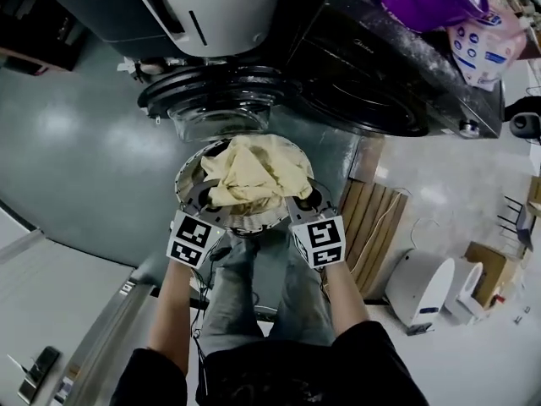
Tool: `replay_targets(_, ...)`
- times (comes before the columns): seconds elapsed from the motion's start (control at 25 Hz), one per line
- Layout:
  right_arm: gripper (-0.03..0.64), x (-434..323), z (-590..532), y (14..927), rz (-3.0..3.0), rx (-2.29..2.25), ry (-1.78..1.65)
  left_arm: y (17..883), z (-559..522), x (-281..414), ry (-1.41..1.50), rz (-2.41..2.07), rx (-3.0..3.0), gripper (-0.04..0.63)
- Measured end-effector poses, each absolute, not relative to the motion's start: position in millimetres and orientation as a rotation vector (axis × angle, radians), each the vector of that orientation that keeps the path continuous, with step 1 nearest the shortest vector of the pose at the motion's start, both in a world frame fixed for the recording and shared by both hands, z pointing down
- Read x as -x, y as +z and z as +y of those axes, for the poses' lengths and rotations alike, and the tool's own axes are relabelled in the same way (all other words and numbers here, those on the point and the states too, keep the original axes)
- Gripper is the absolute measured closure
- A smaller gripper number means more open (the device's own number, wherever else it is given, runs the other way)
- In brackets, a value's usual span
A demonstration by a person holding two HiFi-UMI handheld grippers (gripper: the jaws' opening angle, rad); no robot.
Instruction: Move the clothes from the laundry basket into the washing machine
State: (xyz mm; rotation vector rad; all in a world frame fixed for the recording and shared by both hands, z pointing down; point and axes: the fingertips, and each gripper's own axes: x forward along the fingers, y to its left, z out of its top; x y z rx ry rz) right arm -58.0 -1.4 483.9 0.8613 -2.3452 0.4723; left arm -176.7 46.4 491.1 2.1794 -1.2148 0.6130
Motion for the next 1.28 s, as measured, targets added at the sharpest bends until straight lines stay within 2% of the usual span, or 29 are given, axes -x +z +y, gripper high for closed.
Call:
replay_targets(0.52,0.528,-78.1,-38.4,397.9,-2.399,-1.236,0.497,407.5,-14.9,56.2,0.537,-1.163,-2.344,0.517)
replay_targets(1.0,0.529,-226.1,-75.3,380.0,-2.419,-1.348,0.520,383.9,-59.8,-89.3,0.557,-1.204,-2.381,0.517)
replay_targets(1.28,0.529,-261.0,-100.9,387.7,-2.416,-1.369,0.512,391.6,-86.2,-123.6,0.549,-1.232,-2.388,0.517)
